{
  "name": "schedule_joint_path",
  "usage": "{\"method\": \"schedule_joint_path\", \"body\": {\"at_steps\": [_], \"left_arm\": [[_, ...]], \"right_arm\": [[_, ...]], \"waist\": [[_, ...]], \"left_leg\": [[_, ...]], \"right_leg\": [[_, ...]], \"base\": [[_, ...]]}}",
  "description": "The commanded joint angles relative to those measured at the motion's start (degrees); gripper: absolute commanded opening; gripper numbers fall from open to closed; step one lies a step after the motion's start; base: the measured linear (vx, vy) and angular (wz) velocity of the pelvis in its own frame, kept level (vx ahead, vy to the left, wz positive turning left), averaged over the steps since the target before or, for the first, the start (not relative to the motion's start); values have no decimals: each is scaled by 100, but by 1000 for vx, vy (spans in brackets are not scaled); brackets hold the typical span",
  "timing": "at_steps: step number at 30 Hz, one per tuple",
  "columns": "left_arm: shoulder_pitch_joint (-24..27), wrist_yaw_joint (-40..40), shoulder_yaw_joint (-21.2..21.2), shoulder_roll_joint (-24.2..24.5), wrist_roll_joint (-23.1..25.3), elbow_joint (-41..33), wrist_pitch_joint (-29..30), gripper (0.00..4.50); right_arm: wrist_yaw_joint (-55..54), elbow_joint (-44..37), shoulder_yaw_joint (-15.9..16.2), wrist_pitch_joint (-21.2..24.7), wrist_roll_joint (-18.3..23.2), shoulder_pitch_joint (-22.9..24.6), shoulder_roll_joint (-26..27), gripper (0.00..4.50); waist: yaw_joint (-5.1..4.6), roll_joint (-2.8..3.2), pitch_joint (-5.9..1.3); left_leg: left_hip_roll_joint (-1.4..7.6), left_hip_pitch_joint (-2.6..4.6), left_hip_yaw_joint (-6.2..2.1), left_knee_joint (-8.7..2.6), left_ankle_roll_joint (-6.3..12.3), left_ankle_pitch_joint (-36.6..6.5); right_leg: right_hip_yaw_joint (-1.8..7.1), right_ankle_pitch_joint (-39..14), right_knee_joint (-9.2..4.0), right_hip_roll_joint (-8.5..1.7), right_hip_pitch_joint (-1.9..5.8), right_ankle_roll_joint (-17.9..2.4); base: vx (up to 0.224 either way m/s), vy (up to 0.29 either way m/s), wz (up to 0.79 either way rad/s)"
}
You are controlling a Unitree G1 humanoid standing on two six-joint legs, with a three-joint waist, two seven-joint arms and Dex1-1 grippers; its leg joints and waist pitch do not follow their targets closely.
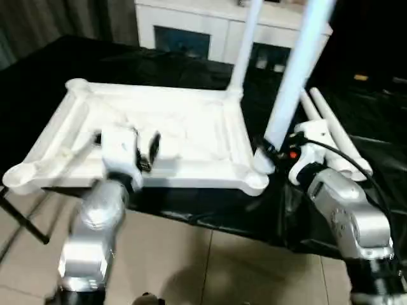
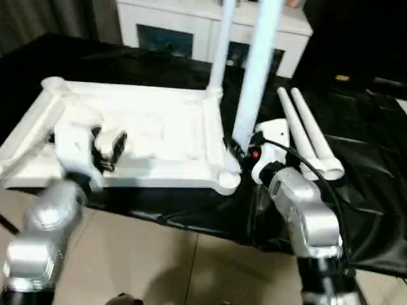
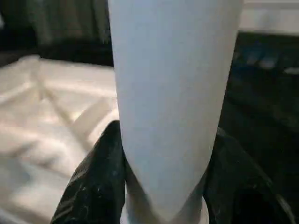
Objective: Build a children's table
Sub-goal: Pick table leg, then move to table
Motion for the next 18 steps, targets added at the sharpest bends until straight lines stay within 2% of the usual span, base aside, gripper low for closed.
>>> {"method": "schedule_joint_path", "body": {"at_steps": [1,2,3,4,5,6,7,8,9,10,11,12,13,14,15,16,17,18], "left_arm": [[80,147,-69,-140,-39,-269,-6,304],[115,149,-64,-213,-167,-343,226,304],[105,91,-90,-197,-191,-336,139,304],[91,92,-88,-198,-189,-329,132,304],[-13,144,-78,-213,-138,-265,92,304],[-96,157,-62,-237,-110,-173,19,304],[-104,158,-60,-239,-107,-164,11,304],[-229,239,-77,-245,56,-7,-76,304],[-297,230,-89,-239,86,56,-145,304],[-345,245,-77,-259,94,70,-128,304],[-369,266,-74,-255,119,72,-117,304],[-427,283,-73,-240,127,67,-89,304],[-432,281,-74,-241,120,66,-77,304],[-479,291,-71,-236,91,67,16,304],[-512,289,-81,-223,104,88,8,304],[-535,291,-88,-214,127,104,-4,304],[-573,317,-97,-207,184,139,-15,304],[-605,316,-102,-203,208,163,-44,304]], "right_arm": [[-53,-165,-177,-78,73,177,46,186],[-113,-207,-173,-94,54,276,66,186],[-103,-212,-121,-79,28,313,54,186],[-107,-207,-110,-89,17,312,58,186],[-119,-167,-61,-138,-19,285,91,186],[-92,-95,-17,-197,-40,228,103,186],[-89,-88,-13,-203,-42,223,105,186],[-45,69,39,-316,-117,110,109,186],[-22,180,49,-322,-138,15,117,186],[-8,274,47,-376,-166,-67,136,186],[-7,318,56,-397,-193,-108,135,186],[30,430,92,-425,-228,-212,136,186],[38,439,95,-431,-227,-219,135,186],[82,505,128,-503,-249,-276,137,186],[104,523,132,-500,-228,-299,148,186],[113,534,132,-499,-216,-314,155,186],[140,558,183,-560,-281,-322,130,186],[192,575,227,-582,-307,-325,110,186]], "waist": [[-40,42,-352],[-41,58,-361],[-48,47,-355],[-52,94,-366],[-100,56,-356],[-123,56,-354],[-170,57,-336],[-254,59,-264],[-307,51,-233],[-336,39,-211],[-488,122,-178],[-550,167,-182],[-681,199,-169],[-655,220,-126],[-674,240,-143],[-705,29,-122],[-587,-54,-159],[-533,-166,-231]], "left_leg": [[271,128,-170,-533,-331,-1788],[258,331,-25,-397,-627,-1989],[243,316,-8,-405,-688,-2046],[227,454,108,-271,-868,-2098],[157,541,148,-204,-934,-2477],[160,603,143,-195,-880,-2660],[166,632,116,-210,-713,-2822],[220,814,52,-248,-528,-3330],[255,843,9,-288,-422,-3491],[227,357,-241,-571,-147,-3736],[225,542,-298,-570,-110,-4257],[258,547,-335,-586,-103,-4381],[419,348,-455,-840,-118,-4676],[552,357,-522,-1104,-60,-5096],[565,519,-559,-1088,2,-5133],[246,638,-363,-674,62,-4717],[-156,635,-157,35,78,-3043],[-194,391,-175,221,213,-2154]], "right_leg": [[275,-1526,-515,-264,158,-502],[370,-1779,-597,-115,-42,-392],[393,-1861,-606,-68,-48,-364],[497,-2022,-721,98,-227,-210],[470,-2334,-729,360,-341,3],[452,-2480,-720,426,-363,34],[439,-2630,-718,456,-323,51],[295,-3043,-729,521,-374,-2],[212,-3160,-724,502,-340,-13],[96,-3504,-678,132,270,56],[-119,-4002,-793,59,235,39],[-226,-3955,-788,15,347,17],[-310,-3090,-347,-70,723,-40],[-251,-1977,165,-105,810,-186],[-199,-1721,120,-155,697,-271],[-73,-3192,-472,-227,496,-331],[63,-5686,-1067,-549,467,31],[273,-6097,-1096,-688,697,64]], "base": [[0,0,0],[0,0,0],[0,0,0],[-58,-8,-36],[-58,-8,-36],[-52,-18,-55],[-17,5,-65],[-17,5,-65],[15,38,-83],[32,65,-64],[32,65,-64],[33,61,-38],[-10,10,-45],[-10,10,-45],[13,-49,-33],[91,-75,-13],[91,-75,-13],[111,-68,-13]]}}
